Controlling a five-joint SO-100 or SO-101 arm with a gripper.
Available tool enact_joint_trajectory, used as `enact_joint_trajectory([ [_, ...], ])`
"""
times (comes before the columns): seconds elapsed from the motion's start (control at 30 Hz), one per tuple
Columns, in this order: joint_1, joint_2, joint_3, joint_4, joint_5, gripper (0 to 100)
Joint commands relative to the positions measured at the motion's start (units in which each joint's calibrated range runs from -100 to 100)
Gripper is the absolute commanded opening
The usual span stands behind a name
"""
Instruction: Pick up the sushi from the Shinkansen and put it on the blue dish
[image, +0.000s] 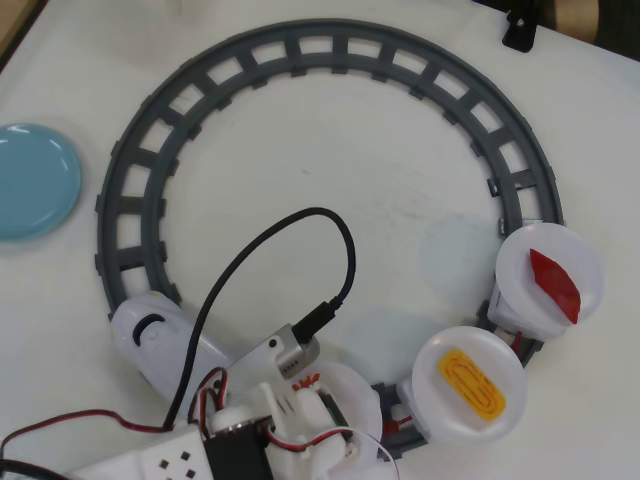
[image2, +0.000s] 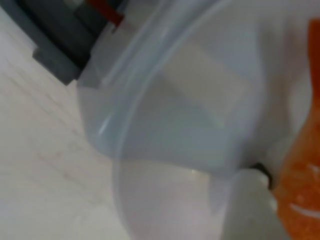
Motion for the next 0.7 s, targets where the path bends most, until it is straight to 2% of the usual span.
enact_joint_trajectory([
  [0.0, -2.3, -2.8, -7.8, 4.0, 0.2, 3],
  [0.13, -8.6, -6.4, -15.5, 10.2, 0.2, 3],
  [0.3, -21.0, -7.8, -18.5, 14.3, -0.3, 3],
  [0.67, -45.7, -6.1, -15.7, 13.4, -1.7, 3],
])
